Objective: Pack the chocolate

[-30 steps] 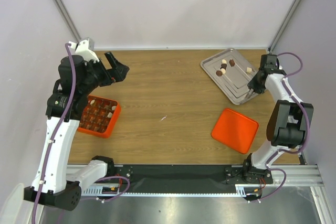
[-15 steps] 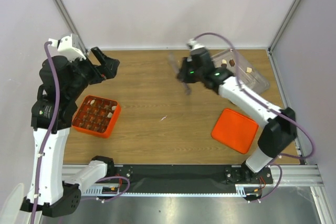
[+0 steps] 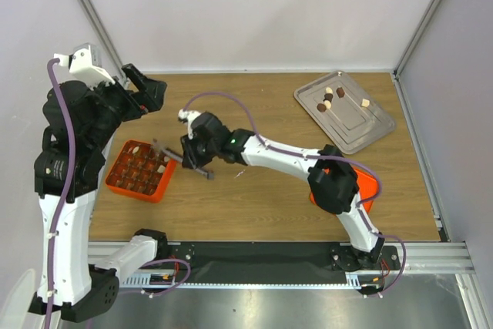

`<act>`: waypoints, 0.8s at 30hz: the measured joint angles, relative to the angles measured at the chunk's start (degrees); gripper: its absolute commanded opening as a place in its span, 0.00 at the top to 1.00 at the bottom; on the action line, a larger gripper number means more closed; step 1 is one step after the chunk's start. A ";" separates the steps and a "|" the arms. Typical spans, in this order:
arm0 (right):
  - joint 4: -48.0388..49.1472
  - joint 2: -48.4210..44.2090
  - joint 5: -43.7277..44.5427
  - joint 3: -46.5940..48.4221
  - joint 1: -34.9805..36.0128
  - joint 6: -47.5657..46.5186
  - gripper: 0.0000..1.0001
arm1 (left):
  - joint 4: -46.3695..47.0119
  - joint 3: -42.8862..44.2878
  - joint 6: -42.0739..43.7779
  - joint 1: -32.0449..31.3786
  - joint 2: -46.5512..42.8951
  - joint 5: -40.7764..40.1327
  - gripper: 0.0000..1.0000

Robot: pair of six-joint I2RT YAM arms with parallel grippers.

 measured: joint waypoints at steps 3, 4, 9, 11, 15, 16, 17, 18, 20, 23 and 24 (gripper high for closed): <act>-0.11 1.99 -2.51 1.01 1.55 -0.02 0.76 | -0.04 0.00 0.02 0.00 0.35 -0.42 0.00; -0.11 2.64 -3.04 1.68 1.79 -0.07 0.76 | -0.07 0.00 0.02 0.00 0.42 -0.55 0.00; -0.15 4.04 -3.63 3.82 2.32 -0.70 0.76 | 0.00 -0.48 0.07 0.00 0.17 -1.22 0.00; -0.26 4.22 -3.34 4.13 2.47 -1.14 0.75 | 0.04 -1.42 0.07 0.00 -0.28 -1.31 0.00; -0.39 5.11 -3.17 4.70 2.73 -1.73 0.72 | -0.09 -2.29 0.07 0.00 -0.63 -1.38 0.00; -0.66 5.57 -3.17 5.16 2.75 -1.84 0.71 | -0.09 -2.29 0.09 0.00 -0.63 -1.38 0.00; -0.96 6.25 -3.21 5.86 2.80 -2.01 0.70 | -0.09 -2.29 0.09 0.00 -0.63 -1.40 0.00; -1.20 6.95 -3.21 6.51 2.82 -2.19 0.69 | -0.09 -2.29 0.15 0.00 -0.63 -1.44 0.00; -1.57 8.11 -3.45 7.34 2.86 -2.58 0.65 | -0.09 -2.29 0.44 0.00 -0.63 -1.57 0.00; -2.38 8.59 -3.50 7.45 3.02 -3.13 0.60 | -0.09 -2.27 0.46 0.00 -0.63 -1.79 0.00; -2.47 8.59 -3.41 7.45 3.04 -3.23 0.59 | -0.09 -2.29 0.46 0.00 -0.63 -1.81 0.00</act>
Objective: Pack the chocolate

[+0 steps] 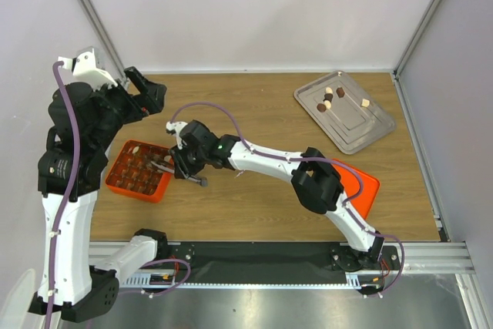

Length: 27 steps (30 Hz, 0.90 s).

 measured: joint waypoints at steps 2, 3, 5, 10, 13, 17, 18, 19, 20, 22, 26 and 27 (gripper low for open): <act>0.00 0.00 0.24 0.15 0.09 -0.26 0.56 | 0.00 0.00 0.00 0.00 0.02 0.00 0.00; 0.02 0.00 0.33 0.22 0.09 -0.61 0.56 | 0.00 0.02 0.00 0.00 0.02 0.00 0.00; -0.07 0.00 0.72 0.50 0.11 -1.07 0.56 | 0.00 0.02 0.00 0.00 0.09 0.02 0.00; -1.20 -0.31 1.79 2.05 0.04 -1.97 0.57 | -0.13 0.31 0.00 0.00 0.72 0.02 0.00; -1.95 -1.77 2.71 2.10 -0.46 -2.34 0.57 | -0.42 0.81 0.02 0.00 1.11 0.02 0.00; -2.89 -6.54 3.91 1.11 -2.69 -2.36 0.58 | -0.50 1.01 0.02 0.00 1.05 0.04 0.00; -3.02 -8.57 4.28 0.24 -3.61 -2.38 0.58 | -0.52 1.01 0.02 0.00 1.05 0.07 0.00; -2.86 -10.86 4.59 -1.14 -4.59 -2.38 0.58 | -0.52 1.01 0.02 0.00 1.05 0.28 0.00; -2.80 -13.03 4.81 -2.64 -5.57 -2.38 0.58 | -0.50 1.01 0.00 0.00 1.05 0.46 0.00; -2.34 -19.47 5.49 -7.63 -8.87 -2.38 0.58 | -0.44 0.96 -0.02 0.00 1.03 0.96 0.00; -2.69 -30.47 8.13 -16.83 -18.36 -2.60 0.57 | 0.17 -0.04 -0.04 0.00 0.68 2.21 0.00; -2.71 -33.03 9.42 -19.34 -21.33 -2.84 0.56 | 0.59 -0.92 -0.07 0.00 0.42 2.49 0.00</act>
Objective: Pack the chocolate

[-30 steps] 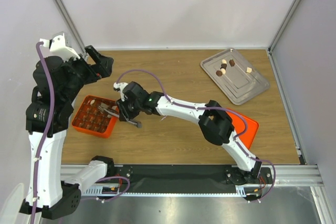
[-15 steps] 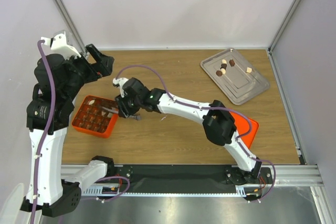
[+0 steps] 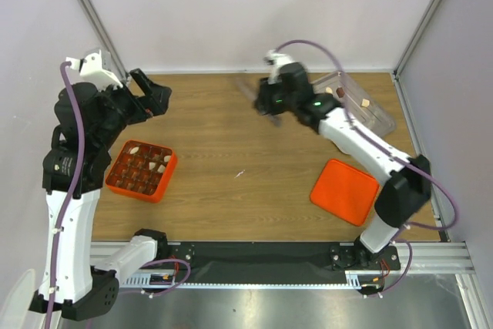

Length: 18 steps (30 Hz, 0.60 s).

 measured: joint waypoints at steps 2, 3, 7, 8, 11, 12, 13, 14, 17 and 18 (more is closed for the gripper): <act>-0.92 -3.72 2.27 -4.00 -6.82 -0.44 0.56 | 0.81 -2.54 -0.09 0.02 -0.76 0.59 0.00; -1.44 -5.07 3.08 -5.84 -10.19 -0.66 0.55 | 0.98 -3.56 -0.17 0.00 -1.01 1.05 0.00; -3.32 -6.97 4.68 -11.21 -23.10 -2.01 0.53 | 2.40 -7.87 -0.68 0.00 -1.20 2.69 0.00; -3.76 -6.91 4.81 -12.15 -25.40 -2.38 0.53 | 2.51 -8.50 -0.98 0.00 -0.98 3.02 0.00; -5.97 -6.25 6.10 -13.05 -29.77 -3.15 0.52 | 2.89 -9.20 -1.16 0.00 -0.35 4.09 0.00; -6.34 -5.88 6.67 -13.05 -30.86 -3.15 0.51 | 3.17 -9.27 -1.31 0.00 -0.22 4.46 0.00; -6.51 -5.55 7.58 -13.05 -32.02 -2.99 0.51 | 3.50 -9.33 -1.44 0.00 -0.17 4.63 0.00; -6.73 -5.14 8.31 -13.03 -33.18 -2.78 0.51 | 3.74 -9.33 -1.46 0.00 -0.15 4.72 0.00; -7.08 -3.28 9.94 -12.87 -36.92 -1.42 0.50 | 4.24 -9.33 -1.46 0.00 -0.15 5.11 0.00; -7.10 -2.38 10.45 -12.81 -38.10 -0.94 0.49 | 4.39 -9.33 -1.46 0.00 -0.13 5.16 0.00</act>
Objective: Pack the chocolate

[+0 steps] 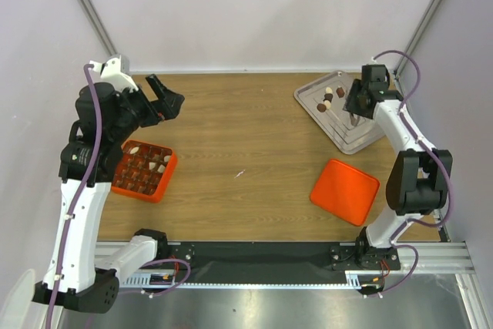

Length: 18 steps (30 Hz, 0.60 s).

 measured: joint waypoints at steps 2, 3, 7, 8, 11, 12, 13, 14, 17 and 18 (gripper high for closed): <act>-0.07 1.84 1.05 0.09 -2.32 0.68 0.49 | 0.31 -0.04 0.00 0.00 0.00 0.13 0.00; -0.09 2.69 1.27 0.09 -3.19 1.03 0.49 | 0.35 -0.04 0.00 0.00 0.00 0.17 0.00; -0.07 5.07 1.29 0.09 -5.40 1.73 0.47 | 0.61 -0.07 0.02 0.00 0.04 0.20 0.00; -0.02 5.46 1.16 0.09 -5.75 1.84 0.46 | 0.70 -0.07 0.02 0.00 0.11 0.20 0.00; 0.07 6.34 0.74 0.09 -6.51 2.10 0.47 | 0.74 -0.07 0.02 0.00 0.44 0.28 0.00; 0.11 6.56 0.66 0.09 -6.73 2.12 0.46 | 0.72 -0.07 0.02 0.00 0.66 0.31 0.00; 0.22 6.75 0.48 0.09 -6.84 2.12 0.47 | 0.74 -0.07 0.02 0.00 0.79 0.31 0.00; 0.42 6.99 0.22 0.09 -6.99 2.12 0.46 | 0.72 -0.07 0.02 0.00 0.90 0.31 0.00; 1.03 7.63 -0.37 0.09 -7.50 2.12 0.47 | 0.72 -0.11 0.02 0.00 1.14 0.28 0.00; 1.18 7.82 -0.57 0.11 -7.69 2.14 0.47 | 0.74 -0.11 0.04 0.00 1.14 0.28 0.00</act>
